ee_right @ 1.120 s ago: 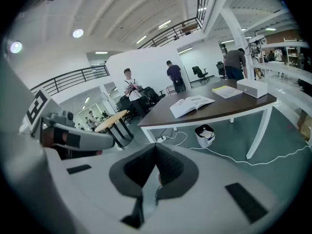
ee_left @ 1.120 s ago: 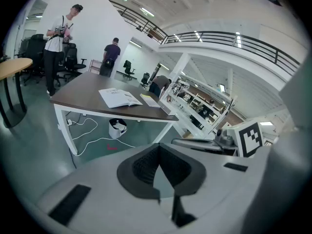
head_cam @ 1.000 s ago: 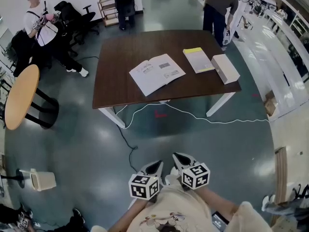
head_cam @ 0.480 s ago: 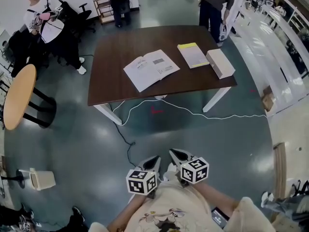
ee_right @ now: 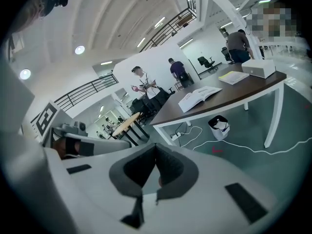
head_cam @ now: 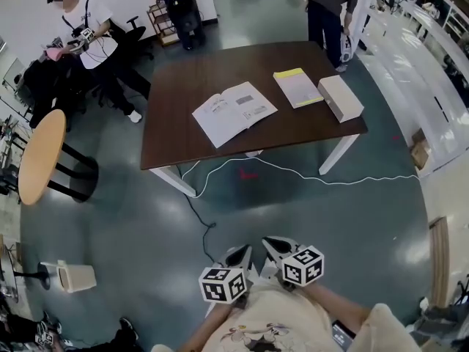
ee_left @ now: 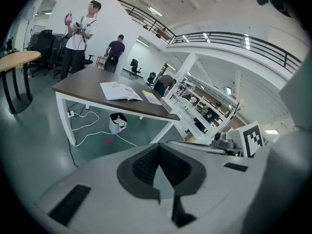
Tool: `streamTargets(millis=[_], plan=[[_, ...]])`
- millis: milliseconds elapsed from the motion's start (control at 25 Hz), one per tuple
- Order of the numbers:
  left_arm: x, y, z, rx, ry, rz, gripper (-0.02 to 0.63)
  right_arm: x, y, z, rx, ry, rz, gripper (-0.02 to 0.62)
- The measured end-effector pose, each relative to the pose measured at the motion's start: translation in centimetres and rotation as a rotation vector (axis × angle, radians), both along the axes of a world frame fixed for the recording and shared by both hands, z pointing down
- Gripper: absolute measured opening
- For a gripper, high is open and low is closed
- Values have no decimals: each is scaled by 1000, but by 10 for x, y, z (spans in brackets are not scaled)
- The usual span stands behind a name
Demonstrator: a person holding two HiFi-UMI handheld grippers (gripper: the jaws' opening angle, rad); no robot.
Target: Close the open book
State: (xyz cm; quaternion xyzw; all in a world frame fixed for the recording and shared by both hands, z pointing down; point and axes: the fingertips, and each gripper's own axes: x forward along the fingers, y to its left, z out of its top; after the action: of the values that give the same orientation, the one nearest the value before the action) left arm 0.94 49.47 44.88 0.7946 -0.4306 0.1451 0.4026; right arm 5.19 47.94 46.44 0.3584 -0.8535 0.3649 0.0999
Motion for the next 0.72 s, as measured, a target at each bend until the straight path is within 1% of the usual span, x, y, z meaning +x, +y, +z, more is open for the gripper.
streamTargets(millis=[160,320,440,520,720], plan=[[1,0,11,-28,15,-30,6,-5,8,0,58,34,-71,6],[1,-14,15,-31,11,-50,5,-6,-3,5,50,36,-92,6],[-2,-34,21,-42,13,-46,6,-11,-26,9,41,33,-95,6],[-12,-55,23,-46,12,-55,6,-15,-46,14,30,36,-94,6],[-42,-124,23,-55,41,-88,5,-37,-111,16,12,58,-97,6]])
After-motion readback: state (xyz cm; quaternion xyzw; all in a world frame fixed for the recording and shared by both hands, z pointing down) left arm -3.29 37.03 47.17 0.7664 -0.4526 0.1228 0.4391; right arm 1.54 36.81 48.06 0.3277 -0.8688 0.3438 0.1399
